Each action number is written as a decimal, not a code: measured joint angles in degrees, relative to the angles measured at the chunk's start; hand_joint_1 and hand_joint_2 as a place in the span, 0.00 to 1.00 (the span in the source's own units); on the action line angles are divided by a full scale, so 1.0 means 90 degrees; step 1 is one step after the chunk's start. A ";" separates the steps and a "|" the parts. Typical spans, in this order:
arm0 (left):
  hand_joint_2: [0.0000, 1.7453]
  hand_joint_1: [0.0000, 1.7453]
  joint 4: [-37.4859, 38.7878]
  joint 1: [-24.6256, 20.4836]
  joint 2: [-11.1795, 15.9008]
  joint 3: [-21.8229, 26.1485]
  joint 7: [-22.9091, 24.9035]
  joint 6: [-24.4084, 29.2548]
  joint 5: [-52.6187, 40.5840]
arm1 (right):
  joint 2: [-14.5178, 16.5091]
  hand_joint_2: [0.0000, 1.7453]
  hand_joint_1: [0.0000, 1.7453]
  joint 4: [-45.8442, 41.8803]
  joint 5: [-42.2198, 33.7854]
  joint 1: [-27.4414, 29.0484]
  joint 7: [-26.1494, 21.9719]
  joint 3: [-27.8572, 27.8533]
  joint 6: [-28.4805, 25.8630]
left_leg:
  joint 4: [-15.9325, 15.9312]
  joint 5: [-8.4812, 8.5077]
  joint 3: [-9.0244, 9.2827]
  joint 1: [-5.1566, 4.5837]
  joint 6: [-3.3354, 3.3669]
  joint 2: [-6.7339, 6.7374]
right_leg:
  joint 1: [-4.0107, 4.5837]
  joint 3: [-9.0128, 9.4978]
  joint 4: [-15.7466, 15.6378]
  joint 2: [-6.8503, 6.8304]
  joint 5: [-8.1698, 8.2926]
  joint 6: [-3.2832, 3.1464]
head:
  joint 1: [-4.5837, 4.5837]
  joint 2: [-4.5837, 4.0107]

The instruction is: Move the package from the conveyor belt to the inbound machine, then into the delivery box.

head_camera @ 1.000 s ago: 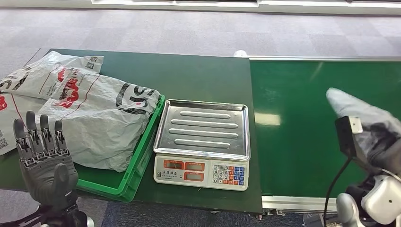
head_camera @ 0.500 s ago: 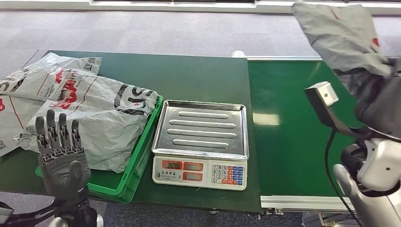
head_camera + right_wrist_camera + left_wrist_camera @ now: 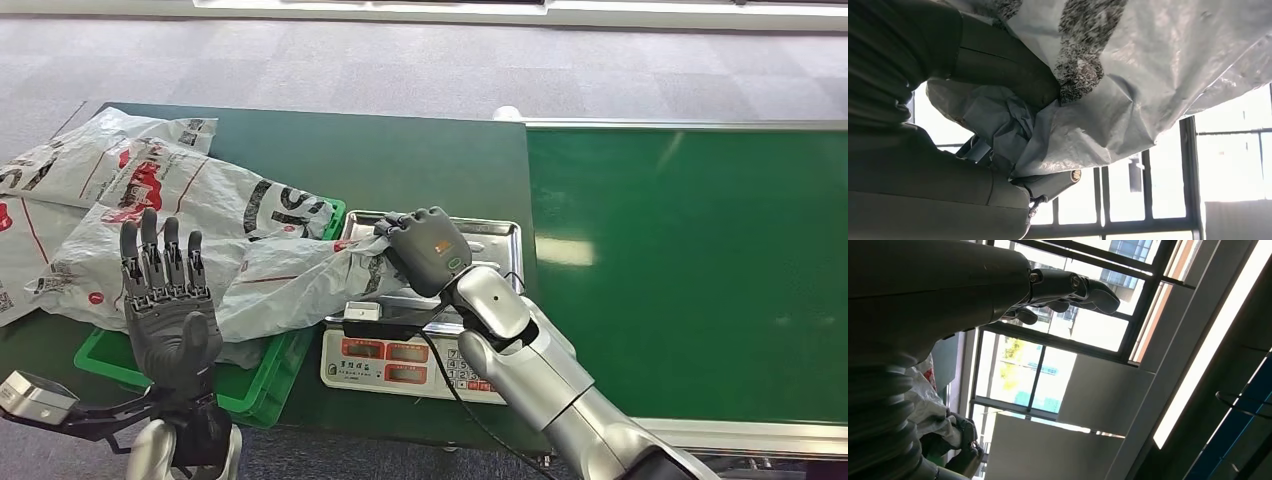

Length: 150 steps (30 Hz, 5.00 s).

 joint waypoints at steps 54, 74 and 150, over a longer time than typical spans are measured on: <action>1.00 0.00 -0.0408 0.0449 -0.0010 0.0158 -0.0177 0.0656 -0.0692 | 0.0110 0.00 0.00 -0.4655 -0.3711 0.1141 -0.1572 -0.1940 -0.2827 | 0.0003 -0.0011 -0.0003 -0.0013 0.0000 -0.0008 | -0.0008 -0.0011 -0.0003 0.0000 0.0001 0.0009 | 0.0001 0.0000; 1.00 0.00 -0.0502 -0.0315 0.0440 -0.0191 0.0352 0.2900 -0.7101 | 0.0286 0.00 0.00 -0.5018 -0.3184 0.1479 -0.1333 -0.2439 -0.2431 | 0.0002 -0.0009 -0.0005 -0.0013 0.0001 -0.0006 | -0.0008 -0.0008 -0.0003 -0.0002 0.0002 0.0009 | 0.0001 0.0000; 1.00 1.00 0.1516 -0.3213 0.2283 -0.0721 0.2210 0.5240 -0.9234 | 0.0637 0.00 0.00 -0.4289 -0.3305 0.1834 -0.1401 -0.2916 -0.2482 | -0.0012 0.0006 0.0021 -0.0008 -0.0023 0.0002 | -0.0002 0.0002 -0.0001 0.0008 0.0002 -0.0013 | 0.0000 0.0000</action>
